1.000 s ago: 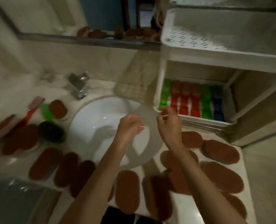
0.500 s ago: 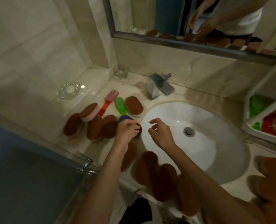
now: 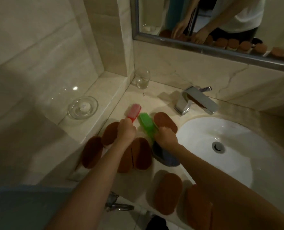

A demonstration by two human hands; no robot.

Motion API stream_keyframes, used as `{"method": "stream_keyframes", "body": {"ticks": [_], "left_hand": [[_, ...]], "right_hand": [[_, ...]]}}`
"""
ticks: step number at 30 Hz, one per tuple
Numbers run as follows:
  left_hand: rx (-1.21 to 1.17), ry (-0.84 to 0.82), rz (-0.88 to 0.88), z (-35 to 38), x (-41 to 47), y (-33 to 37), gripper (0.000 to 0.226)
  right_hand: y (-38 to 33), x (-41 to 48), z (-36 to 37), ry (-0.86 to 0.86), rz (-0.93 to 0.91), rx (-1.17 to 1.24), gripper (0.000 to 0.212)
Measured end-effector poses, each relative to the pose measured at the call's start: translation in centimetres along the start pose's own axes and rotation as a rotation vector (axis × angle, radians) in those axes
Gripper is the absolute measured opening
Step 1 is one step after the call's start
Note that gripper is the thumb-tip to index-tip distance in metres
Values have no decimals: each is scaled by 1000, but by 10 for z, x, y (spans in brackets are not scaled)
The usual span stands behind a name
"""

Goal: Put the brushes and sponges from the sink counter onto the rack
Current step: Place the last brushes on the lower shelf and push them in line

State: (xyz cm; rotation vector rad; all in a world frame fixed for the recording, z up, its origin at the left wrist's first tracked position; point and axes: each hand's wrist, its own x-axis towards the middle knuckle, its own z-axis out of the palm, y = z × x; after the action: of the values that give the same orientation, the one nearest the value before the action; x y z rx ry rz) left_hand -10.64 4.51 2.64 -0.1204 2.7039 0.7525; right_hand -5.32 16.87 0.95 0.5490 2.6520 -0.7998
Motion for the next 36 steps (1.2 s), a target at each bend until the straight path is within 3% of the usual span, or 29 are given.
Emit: {"method": "stream_keyframes", "body": {"ticks": [5,12,22,28,32,36], "left_hand": [[7,-122,-12,12,29,0,47],[124,-142,-65,23,56,-7,72],[138,-55,-76,11,81,-4,38],[-75,145,-109,-10,87,3,31],[-214,191,-120,-24,79,11,32],[-329,177,-175,-27,68,15,35]], "right_hand": [[-18,27,13,8,44,-164,26],[-27,47,30,-27,69,-288,24],[-30,63,28,-14,104,-83,23],[-43,72,16,115,57,169,21],[-52,71,4,209,33,444,9],[-58,66,-4,260,-6,566,17]]}}
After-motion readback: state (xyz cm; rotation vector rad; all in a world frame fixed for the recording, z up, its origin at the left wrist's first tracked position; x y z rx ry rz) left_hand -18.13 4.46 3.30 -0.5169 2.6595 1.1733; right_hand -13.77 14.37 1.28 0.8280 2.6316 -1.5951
